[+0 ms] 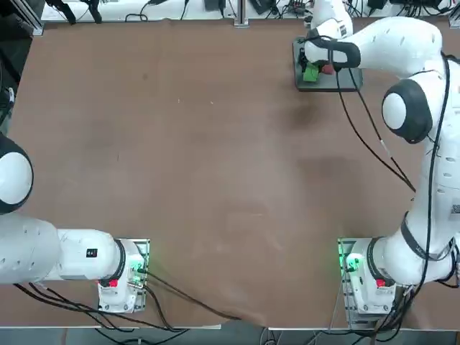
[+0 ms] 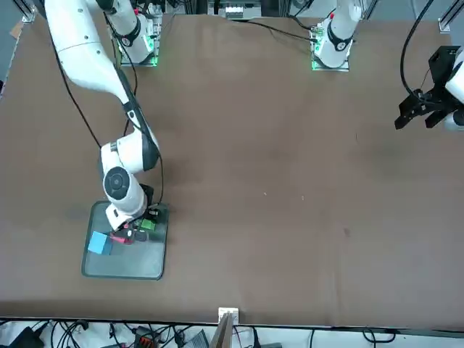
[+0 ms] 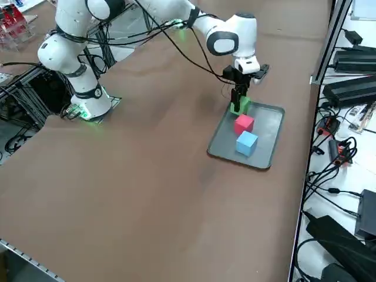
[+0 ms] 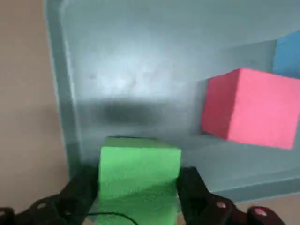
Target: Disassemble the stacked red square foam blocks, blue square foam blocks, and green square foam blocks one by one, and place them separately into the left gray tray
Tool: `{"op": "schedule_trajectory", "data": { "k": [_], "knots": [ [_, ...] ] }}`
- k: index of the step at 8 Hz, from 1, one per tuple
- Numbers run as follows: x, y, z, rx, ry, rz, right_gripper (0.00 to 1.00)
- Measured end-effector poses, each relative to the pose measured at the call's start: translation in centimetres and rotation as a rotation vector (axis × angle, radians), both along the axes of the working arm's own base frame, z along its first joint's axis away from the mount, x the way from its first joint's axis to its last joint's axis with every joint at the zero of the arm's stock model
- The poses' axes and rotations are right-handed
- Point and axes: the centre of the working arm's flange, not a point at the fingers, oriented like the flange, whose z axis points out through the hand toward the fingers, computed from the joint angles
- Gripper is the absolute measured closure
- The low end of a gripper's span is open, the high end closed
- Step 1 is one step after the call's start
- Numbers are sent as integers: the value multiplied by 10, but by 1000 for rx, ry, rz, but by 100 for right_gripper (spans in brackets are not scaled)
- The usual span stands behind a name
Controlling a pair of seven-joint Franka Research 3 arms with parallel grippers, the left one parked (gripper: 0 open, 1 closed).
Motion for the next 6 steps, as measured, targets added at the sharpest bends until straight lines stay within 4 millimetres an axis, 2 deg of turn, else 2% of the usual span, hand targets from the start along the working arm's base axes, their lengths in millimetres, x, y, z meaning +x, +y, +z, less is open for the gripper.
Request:
{"op": "schedule_trajectory", "data": {
  "k": [2, 4, 5, 6],
  "knots": [
    [0, 7, 4, 0, -9, 5, 0],
    [5, -1, 18, -6, -23, -8, 0],
    [8, -10, 37, -21, -13, -27, 0],
    [8, -16, 66, -44, 14, -46, 0]
  ]
}}
